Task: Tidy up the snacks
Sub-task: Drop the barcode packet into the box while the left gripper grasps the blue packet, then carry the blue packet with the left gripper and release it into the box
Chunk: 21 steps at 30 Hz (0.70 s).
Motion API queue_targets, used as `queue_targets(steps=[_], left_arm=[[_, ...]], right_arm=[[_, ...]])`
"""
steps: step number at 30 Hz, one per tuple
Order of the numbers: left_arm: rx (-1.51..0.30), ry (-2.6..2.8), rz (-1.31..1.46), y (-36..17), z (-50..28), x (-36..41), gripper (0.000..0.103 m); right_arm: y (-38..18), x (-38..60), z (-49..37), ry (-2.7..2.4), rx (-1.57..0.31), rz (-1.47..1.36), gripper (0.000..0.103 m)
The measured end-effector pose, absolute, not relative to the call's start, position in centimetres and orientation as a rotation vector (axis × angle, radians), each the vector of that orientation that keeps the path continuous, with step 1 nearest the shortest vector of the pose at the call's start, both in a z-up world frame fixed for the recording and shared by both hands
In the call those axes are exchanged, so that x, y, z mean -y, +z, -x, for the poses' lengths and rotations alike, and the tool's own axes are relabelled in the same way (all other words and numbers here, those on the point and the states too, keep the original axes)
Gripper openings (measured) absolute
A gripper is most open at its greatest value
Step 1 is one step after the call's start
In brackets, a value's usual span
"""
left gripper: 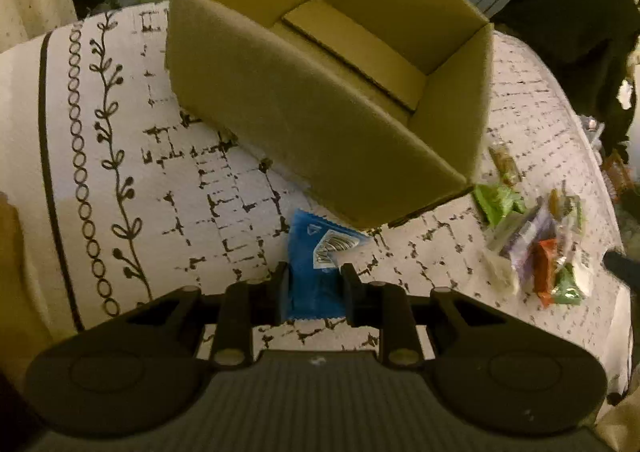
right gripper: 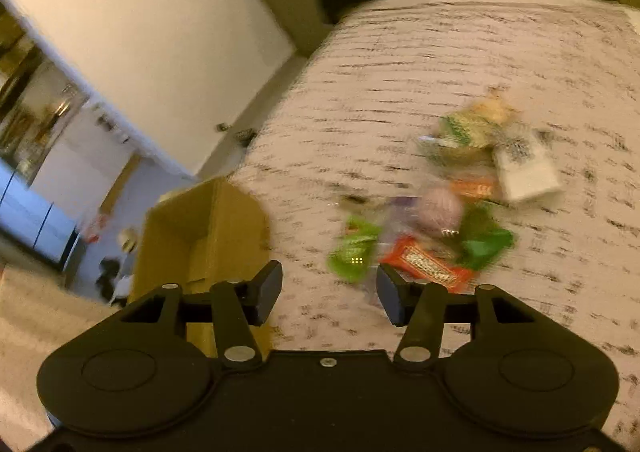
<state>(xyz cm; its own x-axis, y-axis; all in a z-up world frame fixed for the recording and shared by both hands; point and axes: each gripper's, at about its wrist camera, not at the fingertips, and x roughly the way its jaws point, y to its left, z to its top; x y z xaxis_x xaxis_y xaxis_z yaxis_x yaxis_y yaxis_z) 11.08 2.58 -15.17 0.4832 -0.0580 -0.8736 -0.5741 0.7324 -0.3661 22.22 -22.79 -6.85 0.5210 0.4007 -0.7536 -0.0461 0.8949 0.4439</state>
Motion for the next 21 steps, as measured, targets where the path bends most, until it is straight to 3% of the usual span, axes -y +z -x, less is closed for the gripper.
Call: queue_targets(steps=[11, 15, 21], left_arm=[[-0.925, 0.306, 0.624, -8.6, -8.5, -4.2, 0.024], [-0.889, 0.291, 0.611, -6.1, -8.5, -5.0, 0.024], [-0.808, 0.292, 0.586, -3.2, -10.1, -6.6, 0.025]], right_arm=[[-9.3, 24.9, -22.7, 0.145, -1.044, -0.459, 0.056], [-8.8, 25.0, -22.9, 0.145, -1.031, -0.446, 0.062], [-7.5, 25.2, -23.1, 0.185, -1.009, -0.417, 0.064]])
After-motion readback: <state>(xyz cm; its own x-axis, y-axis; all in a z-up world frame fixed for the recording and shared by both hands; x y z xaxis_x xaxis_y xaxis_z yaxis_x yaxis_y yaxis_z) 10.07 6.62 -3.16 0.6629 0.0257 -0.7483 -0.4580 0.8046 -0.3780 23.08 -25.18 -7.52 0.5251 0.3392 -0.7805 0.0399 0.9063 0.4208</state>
